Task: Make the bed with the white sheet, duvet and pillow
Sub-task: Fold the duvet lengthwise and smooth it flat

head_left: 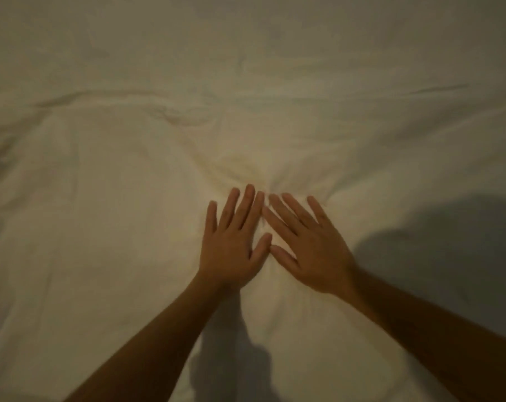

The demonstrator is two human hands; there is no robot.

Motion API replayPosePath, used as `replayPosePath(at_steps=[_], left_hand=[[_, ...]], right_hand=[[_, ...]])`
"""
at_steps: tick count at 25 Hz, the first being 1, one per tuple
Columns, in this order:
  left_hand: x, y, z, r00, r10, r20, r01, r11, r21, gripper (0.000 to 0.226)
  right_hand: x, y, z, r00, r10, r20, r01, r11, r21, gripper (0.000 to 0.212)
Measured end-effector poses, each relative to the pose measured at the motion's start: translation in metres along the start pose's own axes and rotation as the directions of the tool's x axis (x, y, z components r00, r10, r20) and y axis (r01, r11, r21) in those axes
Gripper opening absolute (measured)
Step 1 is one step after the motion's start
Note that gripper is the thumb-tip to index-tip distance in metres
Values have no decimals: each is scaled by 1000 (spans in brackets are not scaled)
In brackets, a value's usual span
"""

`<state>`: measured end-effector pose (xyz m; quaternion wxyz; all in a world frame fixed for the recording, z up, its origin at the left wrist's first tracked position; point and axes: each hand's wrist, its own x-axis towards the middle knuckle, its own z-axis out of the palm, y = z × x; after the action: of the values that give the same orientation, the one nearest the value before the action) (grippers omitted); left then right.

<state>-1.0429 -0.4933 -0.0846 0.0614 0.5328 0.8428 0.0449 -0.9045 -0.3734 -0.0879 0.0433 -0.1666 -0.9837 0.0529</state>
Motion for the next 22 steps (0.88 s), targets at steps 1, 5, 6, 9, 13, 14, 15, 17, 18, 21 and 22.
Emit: replayPosePath(at_steps=[1,5,6,9,13,14,15,17,18,21,22], left_hand=[[10,-11,-1,998,63,-6,-62,998,31,69],[82,-53,-5,998,39,-43,-33,989,146,76],[97,-63,-9,997,-69,-30,72,988,133,77],[122,-54,-17,955,-295,-32,297,953,60,75],[91,22,-2,995,97,33,-96,995,-10,69],[85,22,-1,992,118,35,-118,993,-8,68],[81,11,-1,996,81,23,-81,997,-2,68],[71,-19,-4,996,-87,8,87,996,8,66],[63,-29,-6,985,-172,8,172,985,7,65],[25,-2,-5,955,-296,-3,296,954,-52,69],[6,17,-2,970,-243,14,244,968,-66,70]], right_hand=[[13,14,3,996,-84,-2,84,996,-8,60],[65,99,2,998,-32,-55,27,995,-95,62],[71,118,-2,996,61,-68,-68,993,-99,64],[80,135,-10,930,355,-99,-362,930,-63,64],[64,88,-8,974,221,-37,-222,975,-17,66],[47,84,-7,973,231,-29,-231,973,-11,66],[29,85,-4,954,295,-59,-297,955,-23,65],[-2,90,-6,873,461,-158,-475,878,-61,61],[-11,84,-7,824,533,-193,-554,829,-74,60],[-20,14,-3,770,624,-130,-625,780,40,63],[-27,-14,-1,800,595,-82,-591,804,72,65]])
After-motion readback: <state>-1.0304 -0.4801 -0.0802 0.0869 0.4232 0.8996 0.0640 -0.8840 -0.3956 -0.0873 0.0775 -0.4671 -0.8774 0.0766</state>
